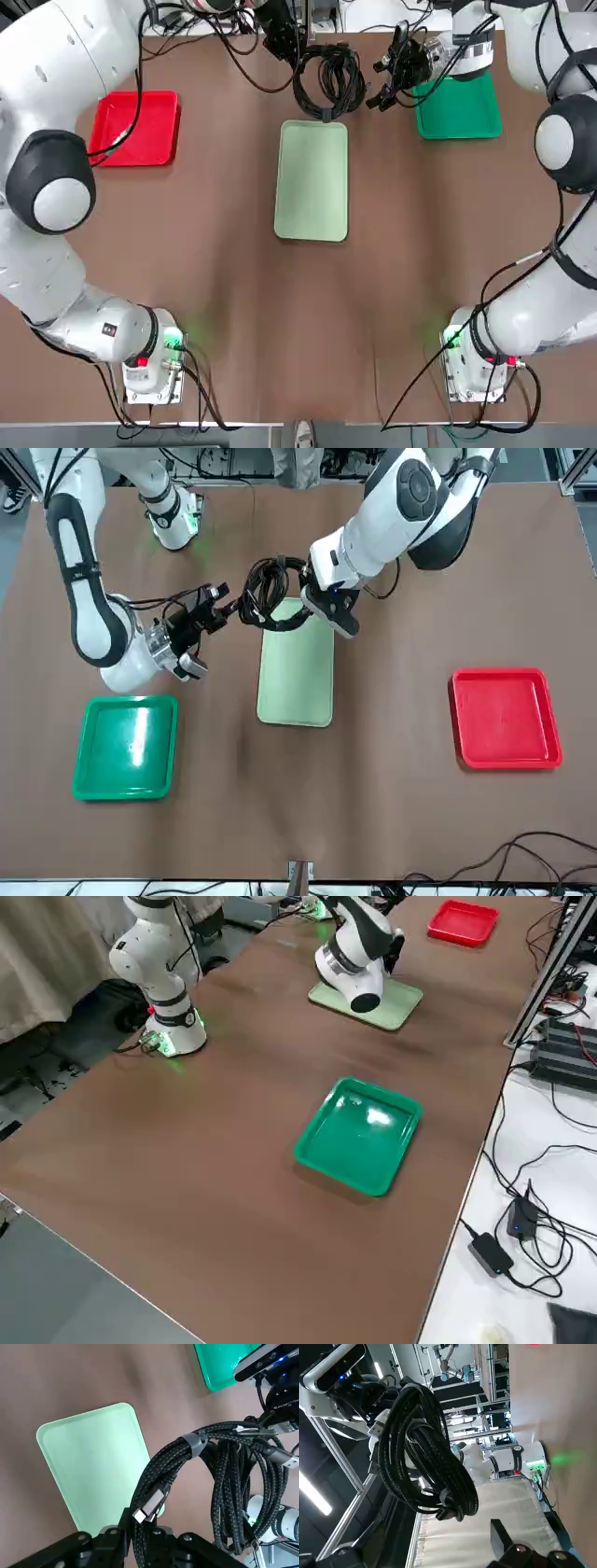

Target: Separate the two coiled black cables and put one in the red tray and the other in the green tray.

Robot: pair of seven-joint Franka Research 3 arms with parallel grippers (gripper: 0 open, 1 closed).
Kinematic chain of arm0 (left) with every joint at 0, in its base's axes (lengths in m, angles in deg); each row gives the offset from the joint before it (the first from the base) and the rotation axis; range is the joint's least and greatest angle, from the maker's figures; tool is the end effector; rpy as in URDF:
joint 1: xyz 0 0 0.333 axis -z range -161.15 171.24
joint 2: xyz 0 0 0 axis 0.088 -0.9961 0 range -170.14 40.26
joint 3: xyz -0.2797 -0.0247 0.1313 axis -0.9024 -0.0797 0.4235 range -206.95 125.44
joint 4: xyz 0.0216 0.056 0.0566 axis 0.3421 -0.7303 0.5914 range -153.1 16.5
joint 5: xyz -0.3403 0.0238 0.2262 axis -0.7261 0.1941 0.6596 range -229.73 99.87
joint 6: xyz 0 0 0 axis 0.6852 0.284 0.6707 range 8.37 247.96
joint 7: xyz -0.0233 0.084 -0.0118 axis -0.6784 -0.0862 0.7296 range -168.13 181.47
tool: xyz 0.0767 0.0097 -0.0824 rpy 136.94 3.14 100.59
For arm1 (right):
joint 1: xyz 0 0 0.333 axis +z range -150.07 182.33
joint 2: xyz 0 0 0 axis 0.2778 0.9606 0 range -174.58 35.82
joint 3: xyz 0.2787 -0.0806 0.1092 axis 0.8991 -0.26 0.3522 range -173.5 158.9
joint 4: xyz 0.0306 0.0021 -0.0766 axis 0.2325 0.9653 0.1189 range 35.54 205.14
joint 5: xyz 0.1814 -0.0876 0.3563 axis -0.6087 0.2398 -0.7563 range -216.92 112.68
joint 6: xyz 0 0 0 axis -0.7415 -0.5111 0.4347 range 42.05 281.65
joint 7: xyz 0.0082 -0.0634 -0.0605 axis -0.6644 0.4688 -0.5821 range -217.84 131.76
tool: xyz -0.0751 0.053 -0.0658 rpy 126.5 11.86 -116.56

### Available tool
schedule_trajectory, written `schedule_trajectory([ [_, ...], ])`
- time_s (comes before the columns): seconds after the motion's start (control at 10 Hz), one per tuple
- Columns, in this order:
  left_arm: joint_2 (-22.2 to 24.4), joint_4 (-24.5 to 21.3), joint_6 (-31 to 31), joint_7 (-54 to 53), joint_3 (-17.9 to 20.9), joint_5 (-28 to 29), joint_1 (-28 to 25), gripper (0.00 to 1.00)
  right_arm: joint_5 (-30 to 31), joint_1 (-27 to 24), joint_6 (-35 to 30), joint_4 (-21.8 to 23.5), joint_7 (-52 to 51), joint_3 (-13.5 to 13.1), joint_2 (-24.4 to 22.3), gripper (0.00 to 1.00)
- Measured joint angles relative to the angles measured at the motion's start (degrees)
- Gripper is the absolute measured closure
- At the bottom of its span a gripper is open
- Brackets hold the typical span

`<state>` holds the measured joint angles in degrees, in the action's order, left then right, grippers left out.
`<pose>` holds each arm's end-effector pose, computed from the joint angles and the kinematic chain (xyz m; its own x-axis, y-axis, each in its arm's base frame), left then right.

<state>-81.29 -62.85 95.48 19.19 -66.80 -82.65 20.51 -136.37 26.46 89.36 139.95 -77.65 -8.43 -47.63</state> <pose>0.5161 -0.4387 0.5288 0.9297 -0.3611 0.0723 -0.3546 -0.8248 0.4405 0.5399 0.2237 0.3334 0.8819 0.4501 -0.1401 -0.1823 0.0515 -0.9819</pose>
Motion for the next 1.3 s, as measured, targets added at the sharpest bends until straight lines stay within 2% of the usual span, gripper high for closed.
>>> schedule_trajectory([
  [0.1, -0.01, 0.00, 0.00, 0.00, 0.00, 0.00, 0.00, 0.84, -0.71, 0.72, 0.62, 0.00, 0.34, 0.10, -0.21, 0.07],
  [0.5, -0.02, 0.00, -0.02, 0.03, 0.00, 0.00, 0.00, 0.84, -1.17, 2.62, 3.41, 0.00, 0.36, 0.20, -0.30, 0.07],
  [0.7, -0.05, 0.00, -0.02, 0.03, 0.00, 0.00, 0.01, 0.84, -1.18, 2.62, 3.52, 0.00, 0.35, 0.17, -0.30, 0.12],
  [0.8, -0.08, 0.00, -0.02, 0.04, 0.00, 0.00, 0.01, 0.84, -1.18, 2.62, 3.62, 0.00, 0.18, 0.16, -0.30, 0.20],
  [1.0, -0.08, 0.05, -0.02, 0.05, 0.00, 0.00, 0.01, 0.84, -1.11, 2.62, 4.42, 0.00, 0.04, 0.00, -0.30, 0.56],
  [1.1, -0.08, 0.07, -0.01, 0.08, 0.00, -0.12, 0.01, 0.84, -0.96, 2.62, 4.65, 0.00, 0.00, -0.01, -0.30, 0.70],
  [1.2, -0.08, 0.12, -0.01, 0.15, -0.01, -0.29, 0.02, 0.84, -0.92, 2.65, 4.92, 0.00, -0.01, -0.01, -0.30, 0.80],
  [1.3, -0.09, 0.12, -0.01, 0.21, -0.01, -0.30, 0.02, 0.84, -0.80, 2.66, 5.09, 0.00, -0.03, -0.01, -0.30, 0.81],
])
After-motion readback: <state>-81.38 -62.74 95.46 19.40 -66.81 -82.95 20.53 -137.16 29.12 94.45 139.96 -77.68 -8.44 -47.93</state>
